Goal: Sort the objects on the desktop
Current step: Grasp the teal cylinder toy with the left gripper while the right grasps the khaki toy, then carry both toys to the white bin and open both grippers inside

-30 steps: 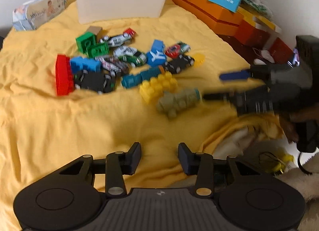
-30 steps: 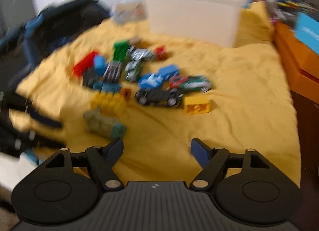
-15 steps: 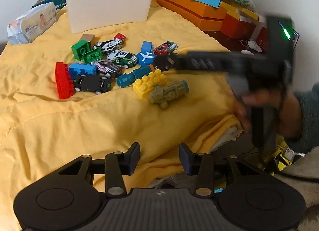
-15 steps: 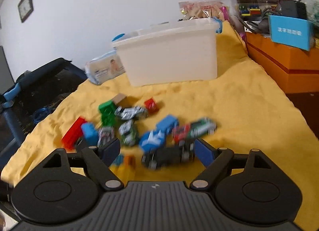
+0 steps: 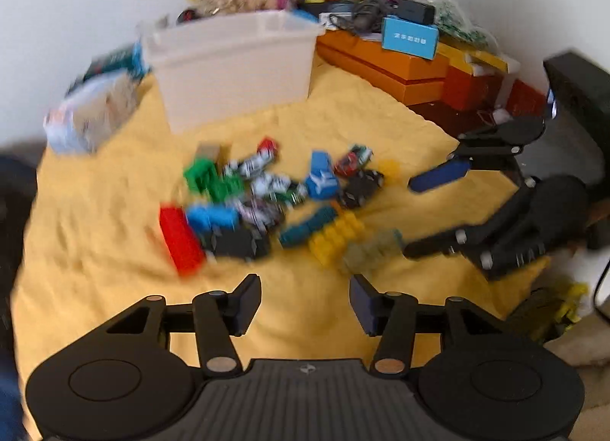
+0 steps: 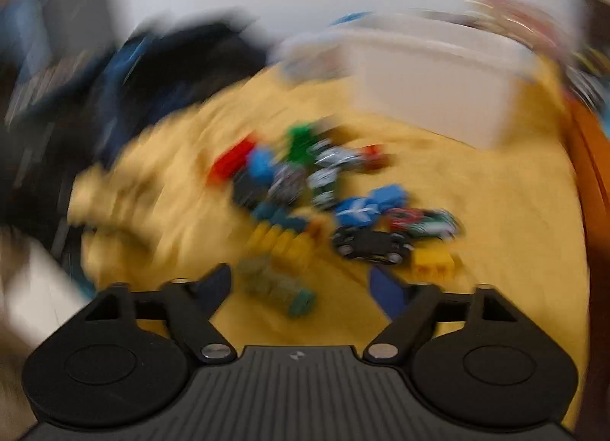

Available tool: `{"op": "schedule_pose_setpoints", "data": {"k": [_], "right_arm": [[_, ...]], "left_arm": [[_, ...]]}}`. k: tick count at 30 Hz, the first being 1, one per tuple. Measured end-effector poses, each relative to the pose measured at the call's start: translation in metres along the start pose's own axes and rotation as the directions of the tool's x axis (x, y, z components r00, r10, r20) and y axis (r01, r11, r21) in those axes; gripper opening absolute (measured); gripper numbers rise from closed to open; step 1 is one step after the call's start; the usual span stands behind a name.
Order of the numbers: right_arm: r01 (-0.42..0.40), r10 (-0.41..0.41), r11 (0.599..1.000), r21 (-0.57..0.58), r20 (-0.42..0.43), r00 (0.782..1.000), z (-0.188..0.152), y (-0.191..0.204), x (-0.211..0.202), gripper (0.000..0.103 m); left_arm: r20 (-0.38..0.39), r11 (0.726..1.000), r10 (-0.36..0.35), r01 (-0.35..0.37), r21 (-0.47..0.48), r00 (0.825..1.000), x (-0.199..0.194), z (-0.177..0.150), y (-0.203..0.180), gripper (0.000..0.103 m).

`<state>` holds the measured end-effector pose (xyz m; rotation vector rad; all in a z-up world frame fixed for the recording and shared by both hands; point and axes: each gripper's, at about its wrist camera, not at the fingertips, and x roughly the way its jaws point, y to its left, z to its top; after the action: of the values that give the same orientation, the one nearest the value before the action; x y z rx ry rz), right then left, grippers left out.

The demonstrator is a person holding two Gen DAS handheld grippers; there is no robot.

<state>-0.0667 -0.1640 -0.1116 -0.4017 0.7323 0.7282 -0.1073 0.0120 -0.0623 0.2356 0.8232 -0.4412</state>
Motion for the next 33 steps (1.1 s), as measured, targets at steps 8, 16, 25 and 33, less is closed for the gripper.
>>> {"op": "schedule_pose_setpoints", "data": {"k": [8,16,25,33], "right_arm": [[-0.14,0.092,0.955,-0.26,-0.186,0.978,0.016,0.013,0.052,0.033],[-0.149,0.135,0.988,-0.051,-0.203,0.97,0.007,-0.044,0.022,0.028],[-0.174,0.185,0.982,0.076,-0.191,0.964,-0.012,-0.074,0.02,0.028],[-0.195,0.21,0.975,0.105,-0.161,0.964,-0.023,-0.081,0.028,0.035]], "left_arm": [[-0.045,0.954,-0.015,0.028,0.299,0.999,0.039,0.036,-0.016,0.055],[-0.09,0.914,-0.025,0.06,0.402,0.996,0.068,0.059,-0.021,0.055],[-0.198,0.937,-0.064,0.128,0.325,0.978,0.113,0.076,-0.003,0.027],[-0.206,0.969,-0.002,0.052,0.241,0.979,0.115,0.059,-0.023,0.028]]}}
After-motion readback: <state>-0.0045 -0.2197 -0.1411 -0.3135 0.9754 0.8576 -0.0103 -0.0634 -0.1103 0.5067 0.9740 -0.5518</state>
